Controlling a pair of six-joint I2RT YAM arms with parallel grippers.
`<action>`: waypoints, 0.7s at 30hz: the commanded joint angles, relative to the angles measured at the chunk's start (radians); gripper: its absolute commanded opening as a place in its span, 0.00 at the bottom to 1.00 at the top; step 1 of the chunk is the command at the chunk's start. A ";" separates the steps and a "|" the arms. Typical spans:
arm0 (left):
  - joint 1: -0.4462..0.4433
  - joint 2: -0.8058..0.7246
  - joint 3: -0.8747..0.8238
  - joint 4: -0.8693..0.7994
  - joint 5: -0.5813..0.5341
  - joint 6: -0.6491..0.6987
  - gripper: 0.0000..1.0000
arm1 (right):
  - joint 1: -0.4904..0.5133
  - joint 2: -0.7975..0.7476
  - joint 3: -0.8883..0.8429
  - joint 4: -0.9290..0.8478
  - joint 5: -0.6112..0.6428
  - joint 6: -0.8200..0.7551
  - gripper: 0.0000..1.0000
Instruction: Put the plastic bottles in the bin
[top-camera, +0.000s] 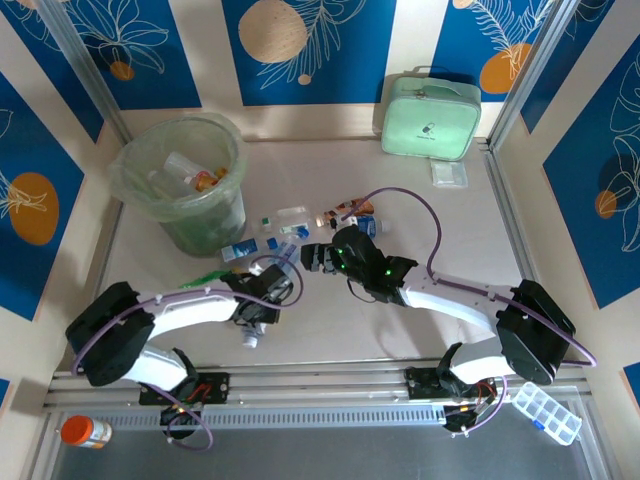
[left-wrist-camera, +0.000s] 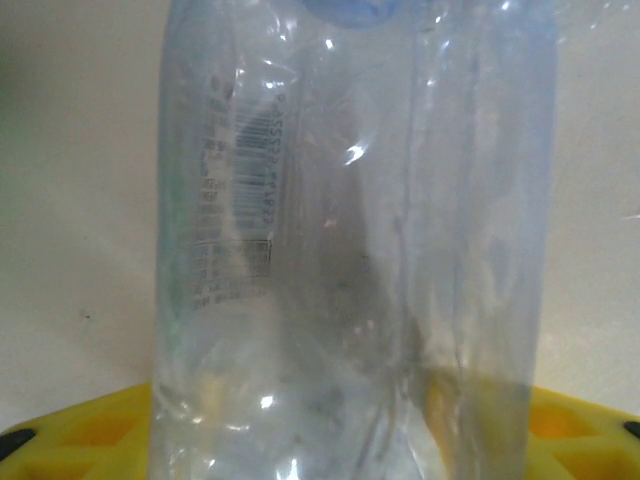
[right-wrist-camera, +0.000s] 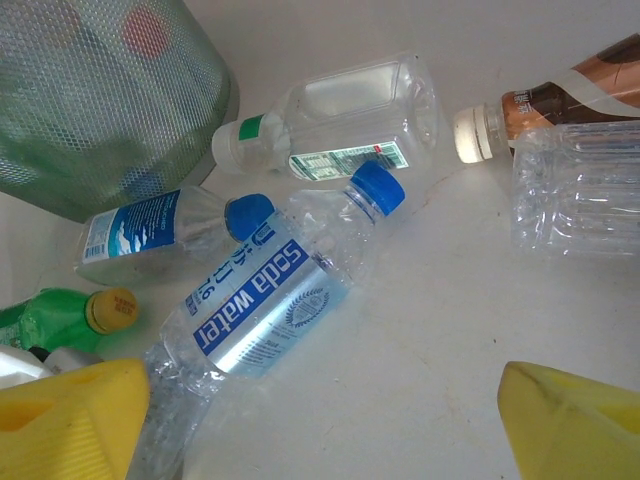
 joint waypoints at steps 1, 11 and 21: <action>-0.037 0.063 0.029 -0.083 0.011 -0.021 0.65 | -0.004 -0.005 0.006 -0.003 -0.008 0.006 0.91; -0.055 -0.061 0.000 -0.133 0.011 -0.059 0.78 | -0.006 -0.009 0.001 0.004 -0.015 0.006 0.91; -0.054 -0.087 -0.019 -0.121 0.014 -0.043 0.63 | -0.006 -0.012 -0.001 0.004 -0.017 0.008 0.91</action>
